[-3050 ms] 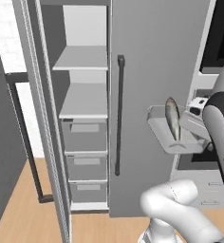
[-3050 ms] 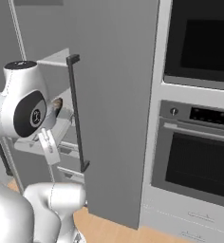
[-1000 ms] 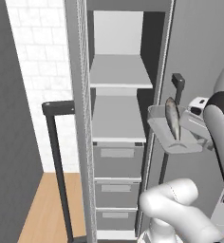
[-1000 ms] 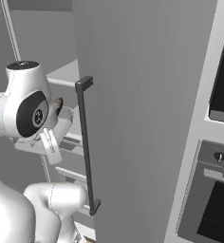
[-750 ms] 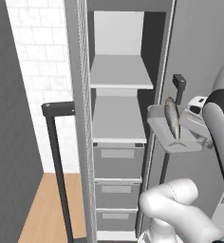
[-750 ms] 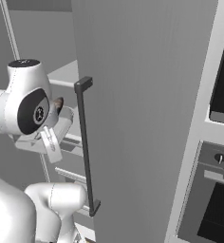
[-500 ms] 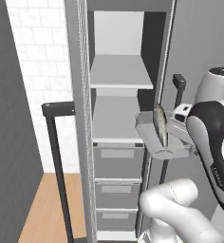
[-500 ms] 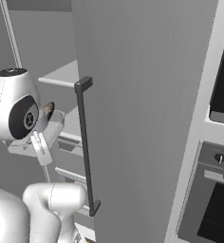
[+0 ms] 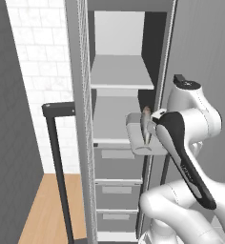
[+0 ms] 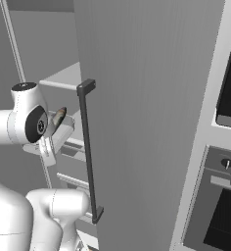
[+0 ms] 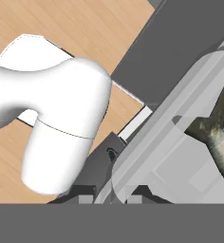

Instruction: Take the meat container that has the fish and place it on the second highest rack of the freezer. Then take the vegetable container that has the carrot and eggplant and place it on the highest rack of the freezer.

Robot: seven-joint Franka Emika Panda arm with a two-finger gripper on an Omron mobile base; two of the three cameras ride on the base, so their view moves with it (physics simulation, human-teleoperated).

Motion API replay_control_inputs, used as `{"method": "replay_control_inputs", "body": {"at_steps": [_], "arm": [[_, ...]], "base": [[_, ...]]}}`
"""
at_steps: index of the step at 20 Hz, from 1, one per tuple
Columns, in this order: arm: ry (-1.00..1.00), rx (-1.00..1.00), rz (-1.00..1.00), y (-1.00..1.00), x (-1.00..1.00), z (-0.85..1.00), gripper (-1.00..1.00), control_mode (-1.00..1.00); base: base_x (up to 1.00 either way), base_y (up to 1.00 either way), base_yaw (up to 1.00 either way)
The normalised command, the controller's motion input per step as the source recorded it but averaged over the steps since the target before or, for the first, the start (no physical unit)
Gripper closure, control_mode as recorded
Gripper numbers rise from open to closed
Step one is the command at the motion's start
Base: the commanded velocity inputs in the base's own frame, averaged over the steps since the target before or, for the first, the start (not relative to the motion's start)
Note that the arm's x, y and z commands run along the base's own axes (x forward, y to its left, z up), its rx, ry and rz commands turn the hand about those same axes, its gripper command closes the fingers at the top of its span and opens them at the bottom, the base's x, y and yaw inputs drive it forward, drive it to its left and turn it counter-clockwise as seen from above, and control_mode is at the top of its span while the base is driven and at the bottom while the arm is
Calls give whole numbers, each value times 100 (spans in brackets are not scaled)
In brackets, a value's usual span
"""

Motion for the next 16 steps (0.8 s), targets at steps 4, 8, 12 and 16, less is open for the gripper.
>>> {"method": "replay_control_inputs", "body": {"at_steps": [4, 8, 12, 16], "arm": [[15, -2, -4, 46, 65, -19, 100, -100], [5, 0, -5, 27, 28, -19, 100, -100], [3, 0, -4, 12, 37, -28, 100, -100], [1, -2, 0, 3, 80, -26, 100, -100]], "base": [[0, 0, 0], [0, 0, 0], [0, 0, 0], [0, 0, 0]]}}
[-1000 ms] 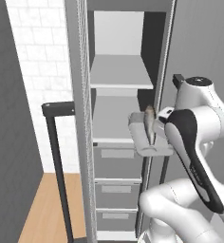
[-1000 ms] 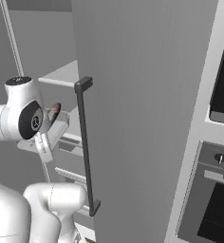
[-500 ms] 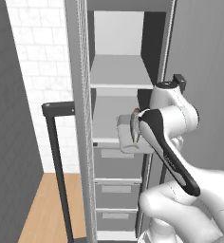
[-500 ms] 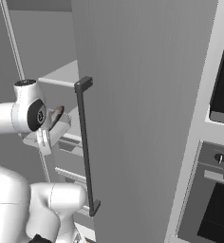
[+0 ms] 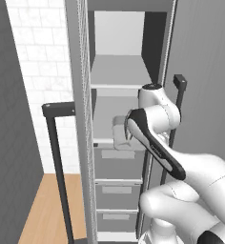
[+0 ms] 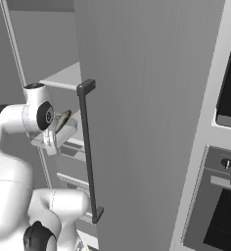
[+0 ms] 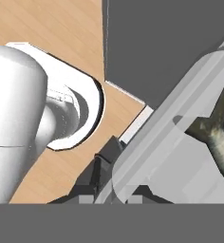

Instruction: Take the meat container that has the fish and place it on the second highest rack of the freezer. Then take the vegetable container that has the carrot and eggplant and place it on the highest rack of the freezer.

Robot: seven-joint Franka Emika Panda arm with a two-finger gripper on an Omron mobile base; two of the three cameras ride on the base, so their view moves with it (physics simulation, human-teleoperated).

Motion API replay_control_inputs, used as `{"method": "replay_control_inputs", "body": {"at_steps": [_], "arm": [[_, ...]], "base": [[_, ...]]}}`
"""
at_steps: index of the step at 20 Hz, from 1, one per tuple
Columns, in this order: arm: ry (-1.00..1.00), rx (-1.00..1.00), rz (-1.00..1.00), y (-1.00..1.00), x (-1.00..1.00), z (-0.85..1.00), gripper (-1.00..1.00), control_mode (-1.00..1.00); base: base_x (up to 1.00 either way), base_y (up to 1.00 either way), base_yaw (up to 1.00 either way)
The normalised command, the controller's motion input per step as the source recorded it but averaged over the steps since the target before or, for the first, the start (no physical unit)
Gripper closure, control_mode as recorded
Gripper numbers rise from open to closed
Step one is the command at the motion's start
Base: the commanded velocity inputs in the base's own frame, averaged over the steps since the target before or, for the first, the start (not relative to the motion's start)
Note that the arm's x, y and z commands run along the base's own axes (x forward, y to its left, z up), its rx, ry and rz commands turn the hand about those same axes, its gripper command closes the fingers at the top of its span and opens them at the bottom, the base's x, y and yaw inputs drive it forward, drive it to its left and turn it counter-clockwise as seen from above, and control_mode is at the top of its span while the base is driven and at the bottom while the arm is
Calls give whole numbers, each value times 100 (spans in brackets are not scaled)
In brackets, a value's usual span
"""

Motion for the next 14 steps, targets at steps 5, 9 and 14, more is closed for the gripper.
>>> {"method": "replay_control_inputs", "body": {"at_steps": [5, 9, 14], "arm": [[3, -6, -1, 8, 18, -14, 100, -100], [-11, -4, 2, 2, 47, -35, 100, -100], [-24, 0, 22, -19, 47, -43, 100, -100]], "base": [[0, 0, 0], [0, 0, 0], [0, 0, 0]]}}
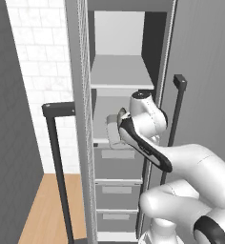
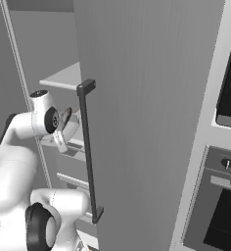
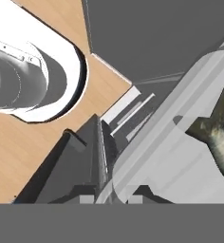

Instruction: Take the meat container that has the fish and place it on the second highest rack of the freezer. Then take the vegetable container that has the carrot and eggplant and place it on the highest rack of the freezer.

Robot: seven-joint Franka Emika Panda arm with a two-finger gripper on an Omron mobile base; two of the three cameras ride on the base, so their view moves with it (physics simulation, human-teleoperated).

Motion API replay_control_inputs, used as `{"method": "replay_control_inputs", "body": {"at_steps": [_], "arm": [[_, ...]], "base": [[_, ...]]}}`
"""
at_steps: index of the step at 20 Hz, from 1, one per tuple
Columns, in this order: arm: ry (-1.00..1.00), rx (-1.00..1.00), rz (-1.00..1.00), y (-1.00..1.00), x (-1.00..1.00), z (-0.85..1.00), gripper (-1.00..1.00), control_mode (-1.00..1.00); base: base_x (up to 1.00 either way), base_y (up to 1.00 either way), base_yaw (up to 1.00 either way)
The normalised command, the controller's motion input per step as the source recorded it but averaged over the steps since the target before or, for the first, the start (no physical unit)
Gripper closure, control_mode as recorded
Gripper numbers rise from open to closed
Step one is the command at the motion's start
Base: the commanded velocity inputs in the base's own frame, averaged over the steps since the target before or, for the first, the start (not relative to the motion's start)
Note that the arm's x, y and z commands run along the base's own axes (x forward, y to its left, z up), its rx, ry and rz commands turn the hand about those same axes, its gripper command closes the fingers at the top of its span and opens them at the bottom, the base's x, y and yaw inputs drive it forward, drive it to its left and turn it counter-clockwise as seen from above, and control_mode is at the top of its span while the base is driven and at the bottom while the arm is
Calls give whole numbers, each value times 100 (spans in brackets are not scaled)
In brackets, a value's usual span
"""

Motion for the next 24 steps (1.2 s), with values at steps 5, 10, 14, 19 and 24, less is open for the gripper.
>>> {"method": "replay_control_inputs", "body": {"at_steps": [5, 10, 14, 19, 24], "arm": [[-4, 0, 6, -7, 65, -28, 100, -100], [0, 0, -26, 14, 81, -14, 100, -100], [0, 0, -23, 19, 82, -16, 100, -100], [7, 0, -9, 2, 80, -23, 100, -100], [7, 0, -2, 0, 75, -42, 100, -100]], "base": [[0, 0, 0], [0, 0, 0], [0, 0, 0], [0, 0, 0], [0, 0, 0]]}}
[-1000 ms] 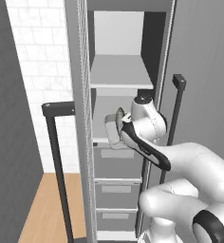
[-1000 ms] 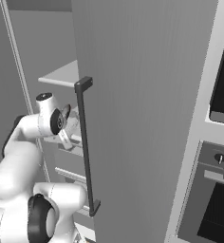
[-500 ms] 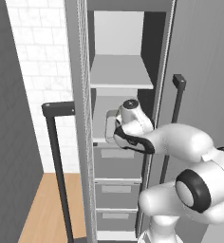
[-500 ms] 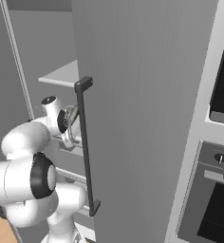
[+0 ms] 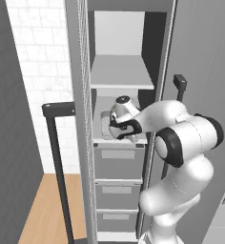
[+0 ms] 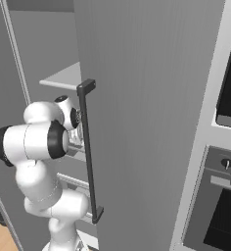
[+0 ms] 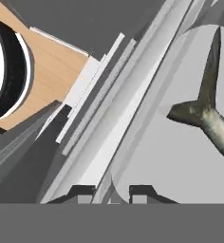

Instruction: Take the meat container that has the fish and place it on the second highest rack of the freezer. Then take the vegetable container that has the carrot and eggplant and place it on the highest rack of the freezer.

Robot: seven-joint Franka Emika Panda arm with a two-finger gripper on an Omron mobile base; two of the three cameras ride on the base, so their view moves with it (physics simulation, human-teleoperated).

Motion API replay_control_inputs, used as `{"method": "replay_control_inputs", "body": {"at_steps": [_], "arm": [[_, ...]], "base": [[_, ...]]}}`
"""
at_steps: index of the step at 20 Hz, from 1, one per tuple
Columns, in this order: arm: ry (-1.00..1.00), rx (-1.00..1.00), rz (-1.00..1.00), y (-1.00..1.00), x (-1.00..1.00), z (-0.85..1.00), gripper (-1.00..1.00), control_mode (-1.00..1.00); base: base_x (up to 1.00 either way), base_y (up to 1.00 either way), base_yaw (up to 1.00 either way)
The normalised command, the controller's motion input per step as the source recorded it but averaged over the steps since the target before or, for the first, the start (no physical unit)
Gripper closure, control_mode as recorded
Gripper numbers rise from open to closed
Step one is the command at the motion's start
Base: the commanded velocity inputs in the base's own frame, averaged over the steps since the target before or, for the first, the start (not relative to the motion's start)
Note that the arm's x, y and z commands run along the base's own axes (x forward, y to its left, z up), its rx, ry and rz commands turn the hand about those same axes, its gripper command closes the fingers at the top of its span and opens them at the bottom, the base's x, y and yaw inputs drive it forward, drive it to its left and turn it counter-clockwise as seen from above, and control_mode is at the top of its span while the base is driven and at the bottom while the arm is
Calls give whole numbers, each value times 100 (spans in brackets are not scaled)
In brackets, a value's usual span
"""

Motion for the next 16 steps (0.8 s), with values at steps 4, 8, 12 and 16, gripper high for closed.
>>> {"method": "replay_control_inputs", "body": {"at_steps": [4, 8, 12, 16], "arm": [[4, 0, 0, 0, 73, -44, -100, -100], [0, 0, -1, 0, 20, -16, -100, -100], [-11, 0, 0, 0, -54, 0, -100, -100], [-16, 0, 1, 6, -90, 40, -100, -100]], "base": [[0, 0, 0], [0, 0, 0], [0, 0, 0], [0, 0, 0]]}}
